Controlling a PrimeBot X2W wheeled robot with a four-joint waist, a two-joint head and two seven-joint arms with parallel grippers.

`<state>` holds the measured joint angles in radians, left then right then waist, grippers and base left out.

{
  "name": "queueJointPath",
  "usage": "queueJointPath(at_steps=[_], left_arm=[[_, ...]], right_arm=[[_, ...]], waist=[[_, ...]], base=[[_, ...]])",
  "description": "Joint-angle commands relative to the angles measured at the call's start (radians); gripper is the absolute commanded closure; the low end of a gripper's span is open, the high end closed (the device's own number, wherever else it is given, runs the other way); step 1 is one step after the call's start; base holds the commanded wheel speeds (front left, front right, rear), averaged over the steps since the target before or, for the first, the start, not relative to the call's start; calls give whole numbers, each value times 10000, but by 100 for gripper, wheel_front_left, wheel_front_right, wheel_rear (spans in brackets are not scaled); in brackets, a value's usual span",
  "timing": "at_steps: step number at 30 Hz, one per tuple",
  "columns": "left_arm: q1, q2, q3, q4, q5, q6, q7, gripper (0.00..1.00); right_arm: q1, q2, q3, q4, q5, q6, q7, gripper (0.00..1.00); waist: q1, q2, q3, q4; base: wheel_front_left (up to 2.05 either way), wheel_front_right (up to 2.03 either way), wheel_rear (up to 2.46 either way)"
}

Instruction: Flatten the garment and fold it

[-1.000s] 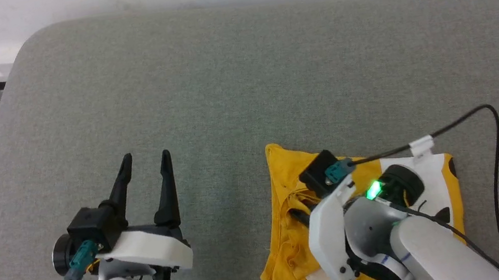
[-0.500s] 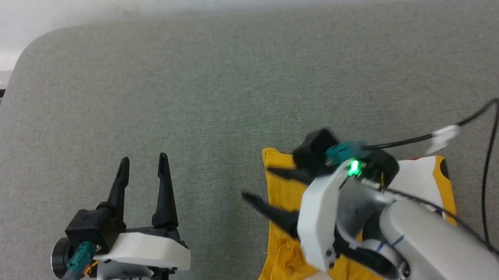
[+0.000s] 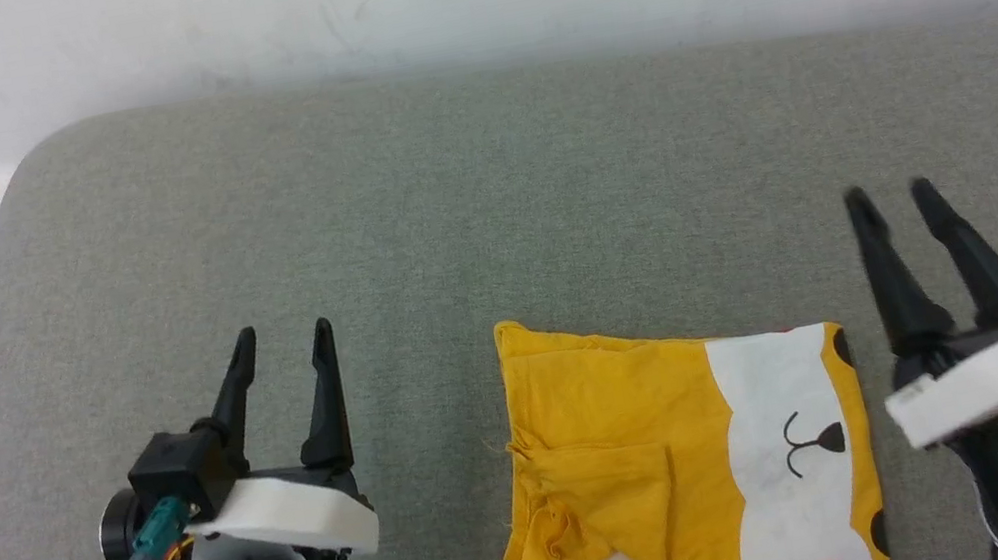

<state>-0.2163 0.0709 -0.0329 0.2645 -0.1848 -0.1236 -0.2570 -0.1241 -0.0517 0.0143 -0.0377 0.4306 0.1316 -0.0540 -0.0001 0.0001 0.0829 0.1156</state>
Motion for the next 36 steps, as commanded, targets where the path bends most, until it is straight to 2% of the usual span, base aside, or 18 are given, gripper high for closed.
queueJointPath(at_steps=[1, 5, 8, 12, 15, 20, 25, 26, 28, 29, 32, 36], left_arm=[[152, 45, 22, -59, 4, -70, -47, 0], [214, 13, -9, -80, 24, -70, -47, 0], [210, -7, -36, -82, 13, -70, -47, 0], [182, 25, -103, -49, -44, -70, -47, 0], [187, 28, -121, -58, -34, -70, -47, 0], [156, 63, -155, -65, -74, -70, -47, 0], [128, 66, -177, -39, -103, -70, -47, 0], [125, 71, -181, -27, -111, -70, -47, 0], [129, 83, -189, -4, -135, -71, -47, 0], [130, 90, -183, 2, -148, -71, -47, 0], [150, 91, -121, -7, -168, -71, -47, 0], [208, 74, -28, -52, -148, -64, -47, 0]], right_arm=[[272, 14, -247, 109, 126, -9, -11, 0], [894, 14, -888, 783, 260, -9, 548, 0], [1192, 14, -1175, 1569, 833, -9, 1298, 0], [1343, 14, -993, 2582, 1795, -9, 2392, 0], [1307, 14, -831, 3204, 2006, -9, 3103, 0], [997, 14, -648, 3967, 2089, -9, 3739, 0], [570, 14, -538, 4621, 1698, -9, 4179, 0], [488, 14, -501, 4699, 1560, -9, 4275, 31], [344, 14, -465, 4752, 1170, -9, 4427, 84], [270, 14, -462, 4688, 950, -9, 4461, 100], [50, 14, -479, 4188, -15, -9, 4508, 100], [-260, 14, -214, 2902, -1492, -9, 4891, 100]], waist=[[1, -1, -72, -93], [1, -1, -114, -148], [1, -1, -109, -154], [1, -1, -91, -125], [1, -1, -60, -89], [1, -1, 14, -5], [1, -1, 48, 67], [1, -1, 47, 77], [1, -1, 43, 94], [1, -1, 42, 98], [1, -1, 36, 56], [1, -1, 34, -93]], base=[[0, 0, 0], [0, 0, 0], [0, 0, 0], [0, 0, 0], [0, 0, 0], [0, 0, 0], [0, 0, 0], [0, 0, 0], [0, 0, 0], [0, 0, 0], [0, 0, 0], [0, 0, 0]])
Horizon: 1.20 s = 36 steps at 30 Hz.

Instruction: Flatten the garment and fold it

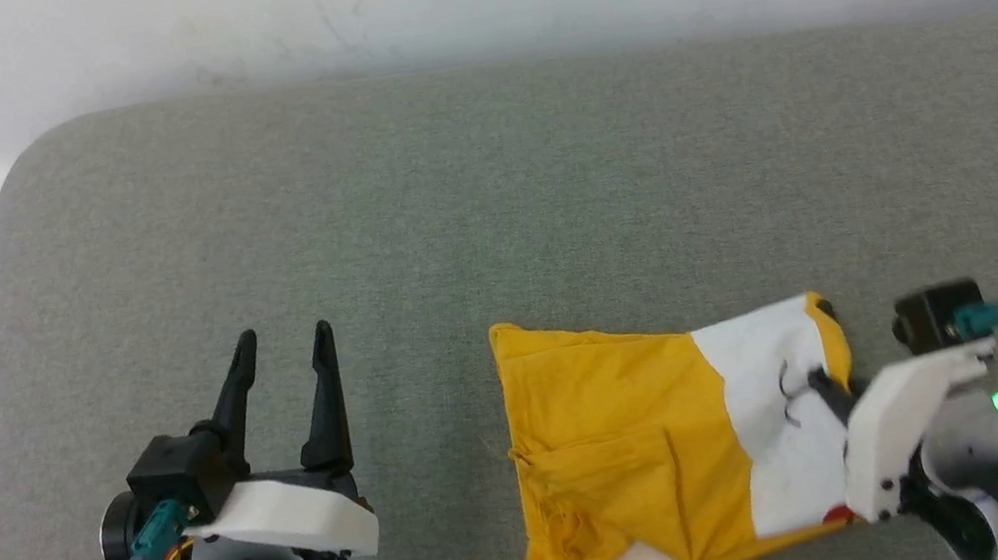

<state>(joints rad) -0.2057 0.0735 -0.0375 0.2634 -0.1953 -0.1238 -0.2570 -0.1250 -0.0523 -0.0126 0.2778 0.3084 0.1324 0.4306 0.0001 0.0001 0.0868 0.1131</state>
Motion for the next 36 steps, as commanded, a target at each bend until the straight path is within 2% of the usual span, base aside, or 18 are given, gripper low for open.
queueJointPath(at_steps=[1, 7, 13, 18, 26, 31, 36], left_arm=[[123, 27, 28, -77, -22, -48, -47, 0], [148, -53, 124, -312, 28, -8, -47, 0], [16, -66, 236, -522, 105, -18, -47, 0], [-261, 54, 303, -695, 147, -36, -47, 0], [-973, 371, 241, -1141, 377, -48, -47, 0], [-1437, 662, 240, -1351, 536, -40, -44, 0], [-1781, 927, 145, -1589, 626, -40, 89, 0]], right_arm=[[-339, 20, 151, -632, -693, -17, 185, 100], [-1208, 20, 957, -2396, -3022, -17, 941, 100], [-2366, -681, 1629, -2555, -3974, -17, 1118, 100], [-3361, -1382, 1486, -1926, -4075, -17, 1023, 100], [-4803, -2522, 1049, -543, -4163, -17, 542, 100], [-5600, -3231, 606, 525, -4229, -17, 65, 100], [-6227, -3876, -105, 1673, -4520, -17, -399, 100]], waist=[[-1, -1, -1, -118], [-1, -1, 154, -623], [-1, -1, 447, -1482], [-1, -1, 904, -2409], [-1, -1, 2225, -3787], [-1, -1, 3034, -4262], [-1, -1, 3635, -4305]], base=[[0, 0, 0], [0, 0, 0], [0, 0, 0], [0, 0, 0], [0, 0, 0], [0, 0, 0], [0, 0, 0]])
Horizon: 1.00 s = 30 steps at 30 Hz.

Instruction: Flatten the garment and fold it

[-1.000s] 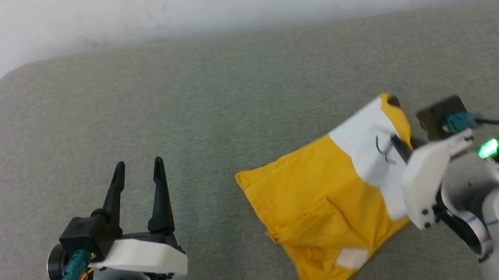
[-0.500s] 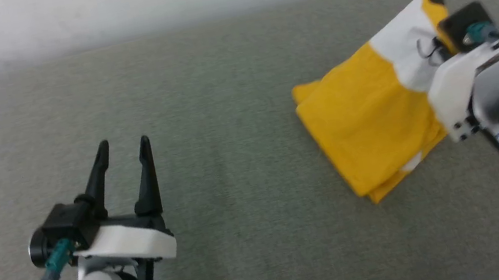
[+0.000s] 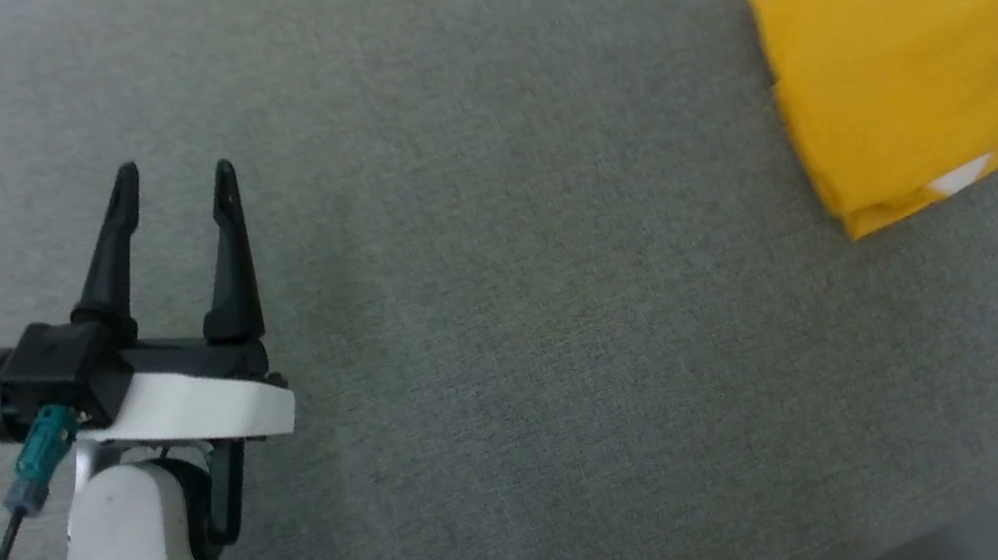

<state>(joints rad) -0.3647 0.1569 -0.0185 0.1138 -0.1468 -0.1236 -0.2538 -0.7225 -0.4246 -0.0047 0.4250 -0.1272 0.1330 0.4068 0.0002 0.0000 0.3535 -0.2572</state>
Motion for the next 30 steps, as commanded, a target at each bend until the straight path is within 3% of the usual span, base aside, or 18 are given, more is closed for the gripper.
queueJointPath(at_steps=[1, 19, 20, 21, 22, 30], left_arm=[[-243, 139, -65, -141, 140, -43, 84, 0], [-397, 280, -320, -362, -6, 27, 198, 0], [-391, 269, -334, -330, -19, 31, 182, 0], [-382, 257, -348, -283, -35, 32, 166, 0], [-368, 241, -365, -224, -52, 32, 148, 0], [-51, -121, -427, 419, -297, 65, -28, 0]], right_arm=[[-360, -230, -401, 391, -247, -23, -265, 100], [-1270, -663, -2963, 1799, -1536, -23, -1863, 100], [-1279, -674, -3013, 1899, -1575, -23, -1900, 90], [-1287, -690, -3038, 2020, -1614, -23, -1933, 53], [-1287, -718, -3053, 2140, -1660, -23, -1989, 0], [-945, -901, -3282, 2957, -1253, -23, -3329, 0]], waist=[[-2, 0, 1067, -569], [-2, 0, 1777, 764], [-2, 0, 1741, 807], [-2, 0, 1688, 843], [-2, 0, 1613, 878], [-2, 0, 275, 1259]], base=[[0, 0, 0], [0, 0, 0], [0, 0, 0], [0, 0, 0], [0, 0, 0], [0, 0, 0]])
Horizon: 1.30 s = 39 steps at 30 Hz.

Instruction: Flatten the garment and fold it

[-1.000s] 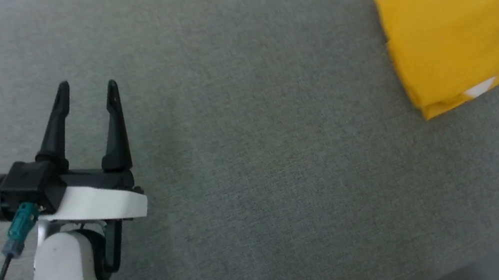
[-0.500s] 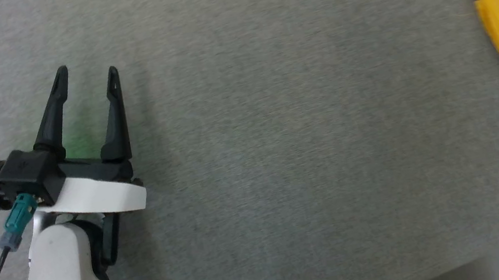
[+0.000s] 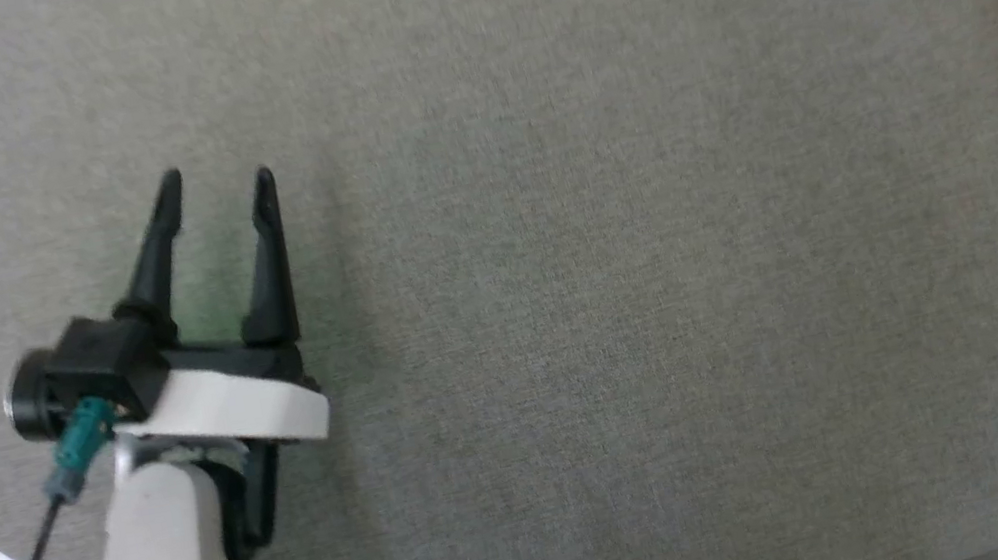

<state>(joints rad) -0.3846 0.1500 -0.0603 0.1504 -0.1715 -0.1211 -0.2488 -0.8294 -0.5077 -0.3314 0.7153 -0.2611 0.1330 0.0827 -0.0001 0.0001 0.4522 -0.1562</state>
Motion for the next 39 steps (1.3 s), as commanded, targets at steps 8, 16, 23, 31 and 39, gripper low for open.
queueJointPath(at_steps=[8, 16, 23, 31, 39], left_arm=[[850, -489, -77, 715, -379, 41, -125, 0], [1487, -775, -74, 1055, -777, 17, -128, 0], [1796, -911, -188, 1351, -1056, 7, -129, 0], [1877, -972, -397, 1600, -1081, 75, -129, 0], [2148, -989, -468, 1684, -1001, 153, -129, 0]], right_arm=[[1402, -39, 698, -40, 1784, -23, -1496, 0], [3631, 1032, 865, -2667, 3421, -23, -2059, 0], [5851, 2499, 1177, -6005, 3701, -23, -1672, 0], [7842, 3813, 1358, -7865, 3800, -23, -1638, 0], [8962, 4493, 1618, -8248, 3575, -23, -1954, 0]], waist=[[1, -1, -2548, 992], [1, -1, -3787, 1817], [1, -1, -4183, 2349], [1, -1, -4368, 2835], [1, -1, -4544, 2951]], base=[[0, 0, 0], [0, 0, 0], [0, 0, 0], [0, 0, 0], [0, 0, 0]])
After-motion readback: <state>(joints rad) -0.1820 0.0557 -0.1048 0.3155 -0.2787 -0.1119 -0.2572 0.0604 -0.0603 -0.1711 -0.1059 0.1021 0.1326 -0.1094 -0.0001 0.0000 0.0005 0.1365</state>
